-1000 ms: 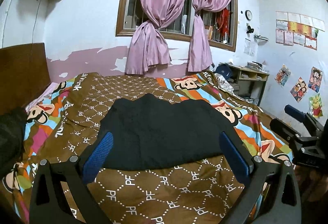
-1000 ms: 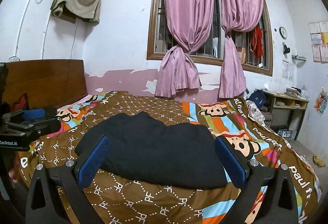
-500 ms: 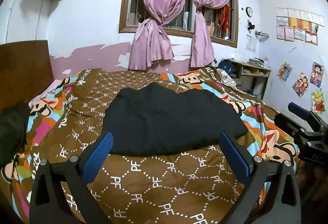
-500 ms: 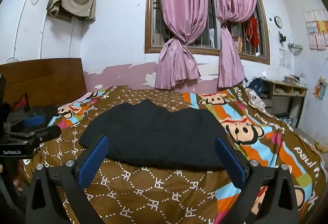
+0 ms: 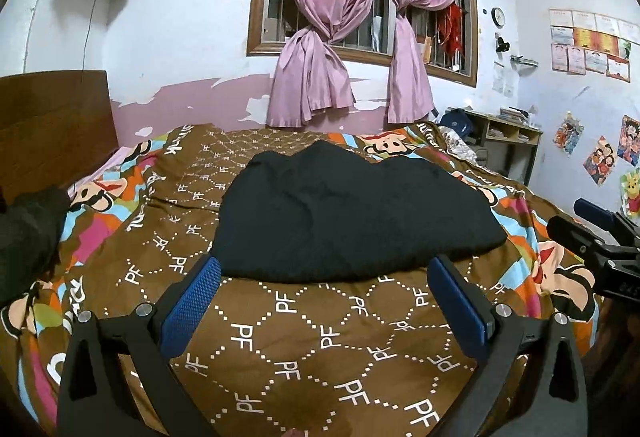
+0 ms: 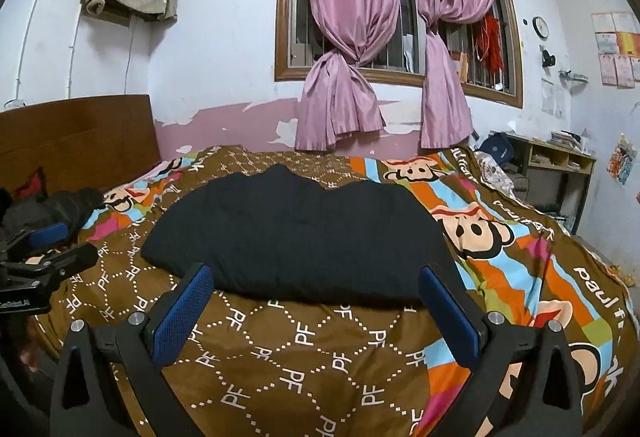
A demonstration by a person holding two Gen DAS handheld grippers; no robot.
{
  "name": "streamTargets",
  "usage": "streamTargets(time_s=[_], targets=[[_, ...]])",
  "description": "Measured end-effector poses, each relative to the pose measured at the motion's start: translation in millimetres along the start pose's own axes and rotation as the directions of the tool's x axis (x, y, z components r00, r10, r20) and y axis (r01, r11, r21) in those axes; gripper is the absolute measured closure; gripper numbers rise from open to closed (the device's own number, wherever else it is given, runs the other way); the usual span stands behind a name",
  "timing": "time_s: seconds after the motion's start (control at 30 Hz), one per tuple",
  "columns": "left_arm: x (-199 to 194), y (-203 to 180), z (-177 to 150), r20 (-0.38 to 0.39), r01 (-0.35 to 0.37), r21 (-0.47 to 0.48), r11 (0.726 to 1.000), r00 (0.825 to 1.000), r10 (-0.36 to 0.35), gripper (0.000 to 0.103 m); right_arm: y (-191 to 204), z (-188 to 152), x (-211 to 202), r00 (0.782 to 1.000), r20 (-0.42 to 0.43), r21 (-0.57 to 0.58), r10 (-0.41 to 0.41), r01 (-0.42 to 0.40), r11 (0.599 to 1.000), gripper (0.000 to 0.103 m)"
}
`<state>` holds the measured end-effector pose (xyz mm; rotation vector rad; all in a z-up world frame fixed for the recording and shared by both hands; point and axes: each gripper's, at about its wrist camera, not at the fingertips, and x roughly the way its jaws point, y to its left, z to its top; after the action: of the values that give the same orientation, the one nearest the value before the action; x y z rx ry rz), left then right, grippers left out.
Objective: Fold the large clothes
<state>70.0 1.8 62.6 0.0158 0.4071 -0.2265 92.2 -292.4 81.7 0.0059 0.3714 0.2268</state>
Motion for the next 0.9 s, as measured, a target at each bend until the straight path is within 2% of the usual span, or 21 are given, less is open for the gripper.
streamTargets(time_s=[0.3, 0.9], targets=[[6.3, -0.9, -10.1, -0.015, 0.001, 0.016, 1.000, 1.000, -0.001, 0.002, -0.8, -10.5, 15.7, 0.998, -0.070, 0.008, 0.003, -0.002, 1.000, 0.000], [11.4, 5.5, -15.2, -0.024, 0.001, 0.024, 1.000, 1.000, -0.001, 0.002, -4.0, -10.1, 16.4, 0.997, -0.081, 0.026, 0.004, -0.002, 1.000, 0.000]])
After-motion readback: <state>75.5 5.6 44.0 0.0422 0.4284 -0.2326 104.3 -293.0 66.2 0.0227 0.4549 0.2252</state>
